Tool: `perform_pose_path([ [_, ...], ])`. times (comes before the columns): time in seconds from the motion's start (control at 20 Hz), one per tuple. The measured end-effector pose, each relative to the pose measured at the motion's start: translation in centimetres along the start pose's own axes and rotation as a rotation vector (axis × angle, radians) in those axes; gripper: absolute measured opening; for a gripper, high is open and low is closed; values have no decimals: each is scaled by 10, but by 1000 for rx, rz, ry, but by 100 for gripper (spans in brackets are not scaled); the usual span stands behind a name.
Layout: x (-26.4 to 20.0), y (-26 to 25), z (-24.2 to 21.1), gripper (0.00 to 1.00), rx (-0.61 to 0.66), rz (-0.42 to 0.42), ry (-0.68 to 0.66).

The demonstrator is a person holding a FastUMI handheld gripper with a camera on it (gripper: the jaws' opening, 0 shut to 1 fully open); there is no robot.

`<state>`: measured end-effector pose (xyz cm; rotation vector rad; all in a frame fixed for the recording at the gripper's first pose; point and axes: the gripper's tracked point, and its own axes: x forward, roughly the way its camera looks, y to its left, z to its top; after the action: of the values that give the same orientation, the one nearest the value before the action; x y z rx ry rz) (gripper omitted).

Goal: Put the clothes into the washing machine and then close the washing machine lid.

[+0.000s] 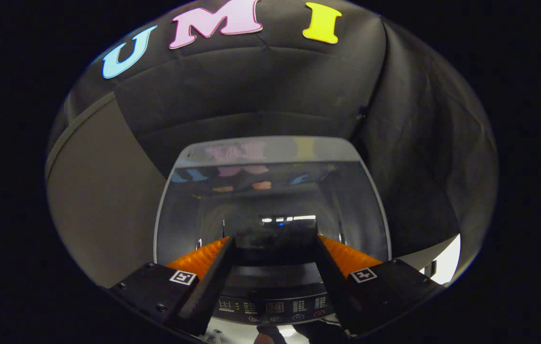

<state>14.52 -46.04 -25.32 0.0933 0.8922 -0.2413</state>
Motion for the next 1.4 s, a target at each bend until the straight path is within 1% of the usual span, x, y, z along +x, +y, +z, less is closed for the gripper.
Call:
perform_pose_path([
  [0.15, -1, 0, -2, 100, -5, 3, 7],
  [0.25, -11, 1, 10, 100, -12, 5, -24],
  [0.35, -29, 4, 33, 100, -17, 8, -76],
  [0.6, -92, 12, 110, 100, -5, 5, -313],
  [0.75, -143, 22, 155, 100, -5, 23, -462],
  [0.95, -203, 35, 201, 100, 8, 49, -632],
  [1.05, -231, 35, 212, 100, 8, 49, -702],
  [1.15, -253, 41, 220, 100, 9, 69, -766],
  [1.2, -263, 43, 221, 100, 6, 82, -788],
  [1.4, -303, 55, 220, 100, -32, 74, -855],
])
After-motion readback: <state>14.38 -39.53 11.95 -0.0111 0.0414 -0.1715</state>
